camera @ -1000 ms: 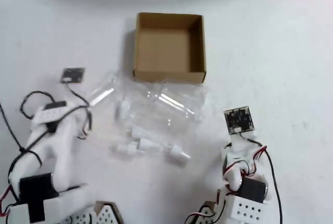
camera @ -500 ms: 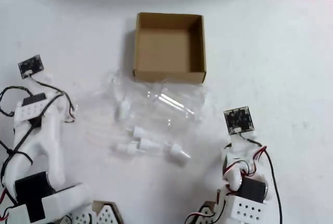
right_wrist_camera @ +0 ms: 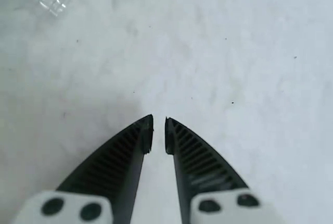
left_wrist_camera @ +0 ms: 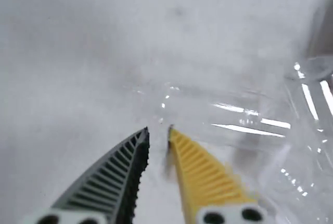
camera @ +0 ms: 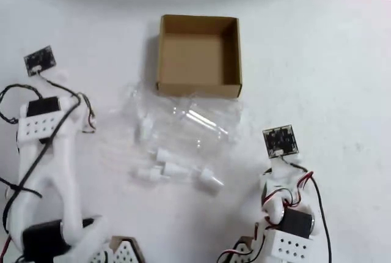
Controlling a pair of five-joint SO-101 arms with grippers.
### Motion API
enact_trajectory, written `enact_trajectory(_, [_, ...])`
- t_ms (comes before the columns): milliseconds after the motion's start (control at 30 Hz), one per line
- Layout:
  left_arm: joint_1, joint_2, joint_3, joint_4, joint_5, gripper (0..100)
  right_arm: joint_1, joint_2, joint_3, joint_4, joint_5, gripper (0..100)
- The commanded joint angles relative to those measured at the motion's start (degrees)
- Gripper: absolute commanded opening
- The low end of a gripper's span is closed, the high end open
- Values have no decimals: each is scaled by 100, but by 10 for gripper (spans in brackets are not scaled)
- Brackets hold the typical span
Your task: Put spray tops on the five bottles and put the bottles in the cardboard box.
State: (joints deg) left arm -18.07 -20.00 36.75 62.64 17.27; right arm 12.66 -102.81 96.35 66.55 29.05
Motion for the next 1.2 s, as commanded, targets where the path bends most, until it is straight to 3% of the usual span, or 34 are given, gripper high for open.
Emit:
enact_trajectory(0, [312,-409,-246,141,273,229,40,-13,53,13,62,21])
enact_trajectory(133, [312,-233,-9,-316,695,325,40,-13,53,13,62,21])
enact_trajectory(433, [312,1534,-202,-492,1363,388,40,-13,53,13,62,19])
enact_trajectory(767, [277,1859,-396,-299,1310,397,40,-13,53,13,62,20])
enact_trajectory(933, [-119,1921,-624,-334,1275,392,40,-13,53,22,62,20])
enact_trajectory(1167, [-154,3090,-1240,-229,1495,392,40,-22,53,84,70,20])
